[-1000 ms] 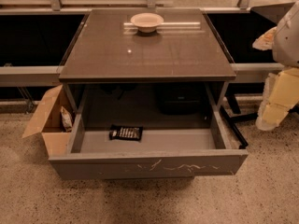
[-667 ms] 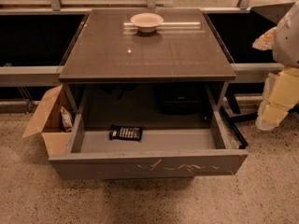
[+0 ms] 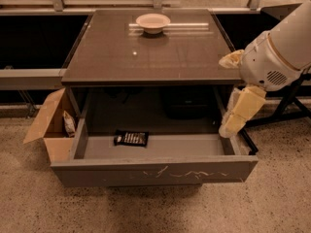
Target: Pick rxbar chocolate from top drawer and place on counter
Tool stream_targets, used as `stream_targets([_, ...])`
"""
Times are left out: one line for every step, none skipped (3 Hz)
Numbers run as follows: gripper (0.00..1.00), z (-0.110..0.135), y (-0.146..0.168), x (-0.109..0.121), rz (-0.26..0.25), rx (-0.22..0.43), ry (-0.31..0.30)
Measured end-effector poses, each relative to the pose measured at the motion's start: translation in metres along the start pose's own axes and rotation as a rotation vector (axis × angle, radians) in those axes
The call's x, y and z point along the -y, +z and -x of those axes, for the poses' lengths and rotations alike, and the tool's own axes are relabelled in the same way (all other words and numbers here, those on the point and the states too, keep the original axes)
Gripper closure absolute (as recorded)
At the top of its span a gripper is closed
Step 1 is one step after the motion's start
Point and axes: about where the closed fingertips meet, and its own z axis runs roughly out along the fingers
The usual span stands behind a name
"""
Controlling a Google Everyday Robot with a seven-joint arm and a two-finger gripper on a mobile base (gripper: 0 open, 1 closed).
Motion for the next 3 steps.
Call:
stream_targets([0.0,0.0,0.0,0.0,0.0,0.0,0.0])
stream_targets([0.0,0.0,0.005,-0.001,0.014,0.013,-0.004])
stream_targets([0.0,0.003,0.051,-0.008,0.106,0.076,-0.032])
